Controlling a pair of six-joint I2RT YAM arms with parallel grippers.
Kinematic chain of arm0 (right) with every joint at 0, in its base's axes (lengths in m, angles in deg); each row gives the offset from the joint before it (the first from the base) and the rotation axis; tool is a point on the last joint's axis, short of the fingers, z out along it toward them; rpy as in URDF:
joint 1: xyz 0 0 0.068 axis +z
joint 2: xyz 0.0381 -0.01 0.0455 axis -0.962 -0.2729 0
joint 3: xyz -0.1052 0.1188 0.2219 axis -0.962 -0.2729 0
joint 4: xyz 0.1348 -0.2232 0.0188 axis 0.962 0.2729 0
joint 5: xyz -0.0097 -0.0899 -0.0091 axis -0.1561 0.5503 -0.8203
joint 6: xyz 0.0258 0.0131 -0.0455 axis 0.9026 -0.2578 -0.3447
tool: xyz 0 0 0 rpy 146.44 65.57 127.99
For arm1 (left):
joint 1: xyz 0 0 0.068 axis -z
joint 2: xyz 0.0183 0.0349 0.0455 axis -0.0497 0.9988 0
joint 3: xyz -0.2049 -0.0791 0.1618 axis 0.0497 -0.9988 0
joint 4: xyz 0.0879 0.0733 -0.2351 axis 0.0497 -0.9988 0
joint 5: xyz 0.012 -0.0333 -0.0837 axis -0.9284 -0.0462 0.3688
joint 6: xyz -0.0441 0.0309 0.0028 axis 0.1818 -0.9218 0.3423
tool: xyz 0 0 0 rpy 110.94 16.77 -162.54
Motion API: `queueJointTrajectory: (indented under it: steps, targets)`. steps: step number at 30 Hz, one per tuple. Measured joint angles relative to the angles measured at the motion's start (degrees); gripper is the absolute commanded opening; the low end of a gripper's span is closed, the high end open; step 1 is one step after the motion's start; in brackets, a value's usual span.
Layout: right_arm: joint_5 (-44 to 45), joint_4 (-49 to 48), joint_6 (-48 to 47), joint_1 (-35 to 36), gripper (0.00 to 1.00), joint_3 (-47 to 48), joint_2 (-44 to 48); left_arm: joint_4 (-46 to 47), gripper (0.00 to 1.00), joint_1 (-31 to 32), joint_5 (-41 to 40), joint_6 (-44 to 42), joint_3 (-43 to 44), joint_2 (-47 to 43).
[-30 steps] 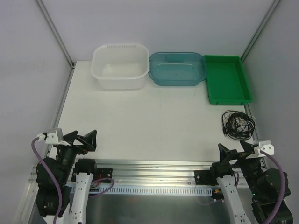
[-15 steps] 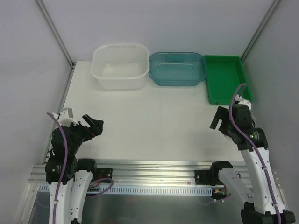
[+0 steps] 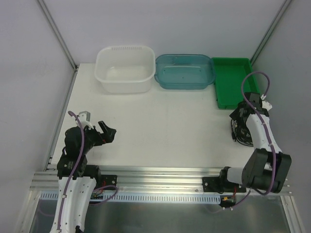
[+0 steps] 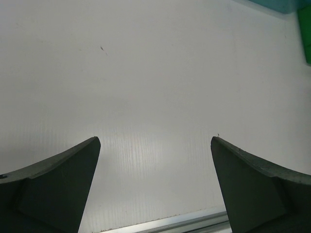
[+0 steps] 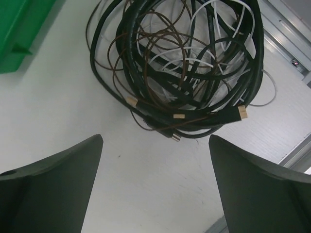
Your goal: Untangle the cables
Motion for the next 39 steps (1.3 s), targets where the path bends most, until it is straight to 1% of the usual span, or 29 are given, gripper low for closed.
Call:
queueJointTrajectory:
  steps: [6,9,10,12,15,16,18,19,21,22,23,25,26,28,32,33,35,36,39]
  targets:
    - [0.6,-6.2,1.7,-3.4,0.93,0.6,-13.6,2.2,0.99,2.0,1.4,-0.8,-0.8,0.0]
    - [0.0,-7.9,1.7,-4.3,0.89,1.2,-19.4,2.9,0.99,2.4,1.4,-1.2,-0.8,-0.2]
    - [-0.3,-8.4,1.7,-4.5,0.86,1.2,-21.0,3.0,0.99,2.4,1.4,-1.2,-0.9,-0.3]
    - [-1.1,-9.0,1.5,-4.5,0.83,1.2,-23.0,3.3,0.99,2.4,1.4,-1.6,-0.9,-0.3]
    - [-2.5,-9.6,0.5,-4.5,0.69,1.1,-24.0,3.3,0.99,2.4,1.4,-1.7,-0.9,-0.3]
    - [-3.0,-9.7,0.2,-4.5,0.58,1.1,-24.0,3.4,0.99,2.4,1.5,-1.7,-1.0,-0.3]
    - [-4.2,-10.0,-0.4,-4.5,0.47,1.1,-24.0,3.6,0.99,2.4,1.5,-1.7,-1.2,-0.3]
    - [-4.5,-10.0,-0.6,-4.4,0.37,1.1,-24.0,3.6,0.99,2.4,1.6,-1.7,-1.2,-0.3]
    - [-4.9,-9.7,-1.5,-3.8,0.28,1.0,-23.4,3.7,0.99,2.4,1.8,-1.8,-1.2,-0.3]
    - [-5.0,-9.7,-1.7,-3.3,0.19,0.8,-22.9,3.7,0.99,2.4,2.0,-1.8,-1.2,-0.3]
    - [-5.3,-9.6,-2.2,-2.2,0.13,0.5,-22.0,3.8,0.99,2.4,2.2,-1.8,-1.2,-0.3]
    - [-6.4,-9.1,-2.8,1.4,0.01,-0.4,-20.1,4.1,0.99,2.4,2.5,-1.8,-1.2,-0.3]
    - [-7.1,-8.4,-3.4,4.4,0.01,-0.8,-18.7,4.2,0.99,2.4,2.5,-1.8,-1.2,-0.3]
    - [-8.6,-7.6,-4.3,10.2,0.01,-1.3,-16.4,4.3,0.99,2.4,2.7,-1.8,-1.2,-0.3]
    - [-11.1,-6.6,-7.3,25.4,0.01,-1.1,-11.5,4.5,0.99,2.4,3.2,-1.8,-1.2,0.0]
    - [-11.7,-6.4,-8.3,30.2,0.02,-0.7,-10.6,4.5,0.99,2.4,3.5,-1.8,-1.2,0.1]
    - [-13.2,-6.1,-10.3,38.2,0.04,0.9,-10.3,4.5,0.99,2.4,4.2,-1.8,-1.2,0.3]
    - [-14.0,-6.0,-11.5,42.3,0.06,2.0,-10.6,4.5,0.99,2.4,4.4,-1.8,-1.2,0.5]
    - [-15.0,-4.9,-15.3,53.1,0.11,7.2,-13.9,4.6,0.99,2.4,5.5,-1.8,-1.2,1.0]
